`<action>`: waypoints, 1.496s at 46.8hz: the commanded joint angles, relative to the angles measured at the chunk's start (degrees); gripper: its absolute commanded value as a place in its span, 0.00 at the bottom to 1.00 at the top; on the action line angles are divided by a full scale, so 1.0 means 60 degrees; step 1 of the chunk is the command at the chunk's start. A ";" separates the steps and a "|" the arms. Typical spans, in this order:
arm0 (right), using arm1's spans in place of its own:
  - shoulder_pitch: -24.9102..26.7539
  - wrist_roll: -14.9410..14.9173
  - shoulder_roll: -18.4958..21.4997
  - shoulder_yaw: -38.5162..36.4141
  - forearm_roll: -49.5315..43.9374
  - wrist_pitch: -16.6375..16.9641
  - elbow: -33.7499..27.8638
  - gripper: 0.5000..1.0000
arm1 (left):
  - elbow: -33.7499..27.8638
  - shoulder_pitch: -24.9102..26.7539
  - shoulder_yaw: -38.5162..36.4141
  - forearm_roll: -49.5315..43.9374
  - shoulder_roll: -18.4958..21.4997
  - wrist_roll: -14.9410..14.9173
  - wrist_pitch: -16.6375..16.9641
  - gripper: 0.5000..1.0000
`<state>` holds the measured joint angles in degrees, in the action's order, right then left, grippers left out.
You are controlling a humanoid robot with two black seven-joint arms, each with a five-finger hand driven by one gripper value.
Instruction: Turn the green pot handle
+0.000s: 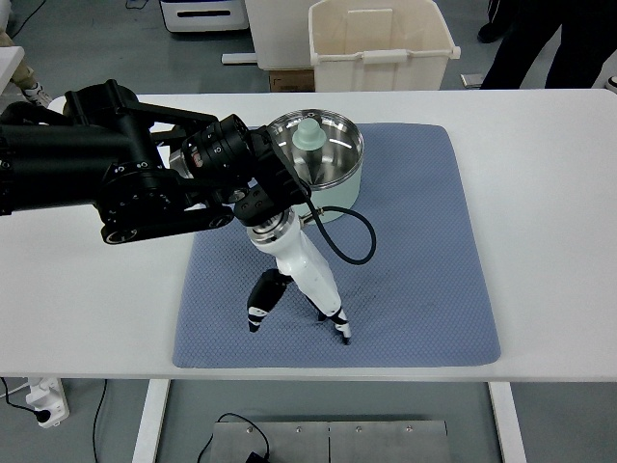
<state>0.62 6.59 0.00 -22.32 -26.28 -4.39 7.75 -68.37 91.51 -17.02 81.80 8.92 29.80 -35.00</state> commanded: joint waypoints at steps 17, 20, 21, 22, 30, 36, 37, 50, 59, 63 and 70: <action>0.0000 0.0000 0.0000 0.0000 0.0000 0.0000 -0.0003 1.00 | 0.1081 -0.0413 0.2104 -0.6746 -0.0037 -0.0909 0.0000 1.00; 0.0000 0.0000 0.0000 0.0000 0.0000 0.0000 -0.0003 1.00 | 0.1345 -0.0442 0.2236 -0.7683 0.0007 -0.0939 0.0149 1.00; 0.0000 0.0000 0.0000 0.0000 0.0000 0.0000 -0.0003 1.00 | 0.1447 -0.0471 0.2280 -0.8034 0.0022 -0.0939 0.0193 1.00; 0.0000 0.0000 0.0000 0.0000 0.0000 0.0000 -0.0003 1.00 | 0.1550 -0.0530 0.2324 -0.8385 0.0051 -0.0968 0.0251 1.00; 0.0000 0.0000 0.0000 0.0000 0.0000 0.0000 -0.0003 1.00 | 0.1785 -0.0954 0.2471 -1.1125 0.0812 -0.0983 0.0472 1.00; 0.0000 0.0000 0.0000 0.0000 0.0000 0.0000 -0.0003 1.00 | 0.1887 -0.1335 0.2485 -1.2503 0.1398 -0.1129 0.0472 1.00; 0.0000 0.0000 0.0000 0.0000 0.0000 0.0000 -0.0003 1.00 | 0.1931 -0.1394 0.2500 -1.2737 0.1471 -0.1173 0.0472 1.00; 0.0000 0.0000 0.0000 0.0000 0.0000 0.0000 0.0011 1.00 | 0.3117 -0.2331 0.2675 -1.6340 0.2102 -0.2871 0.0720 1.00; 0.0000 0.0000 0.0000 0.0000 0.0000 0.0000 -0.0003 1.00 | 0.3836 -0.3327 0.3524 -1.7354 0.2116 -0.3370 0.1423 1.00; 0.0000 0.0000 0.0000 0.0000 0.0000 0.0000 0.0011 1.00 | 0.3865 -0.3781 0.4314 -1.7383 0.2116 -0.3487 0.1833 1.00; 0.0000 0.0000 0.0000 0.0000 0.0000 0.0000 -0.0003 1.00 | 0.3909 -0.4499 0.5721 -1.7383 0.2087 -0.3824 0.2244 1.00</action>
<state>0.62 6.58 0.00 -22.33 -26.28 -4.40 7.74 -45.00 65.86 14.56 -22.53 21.53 7.50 -22.36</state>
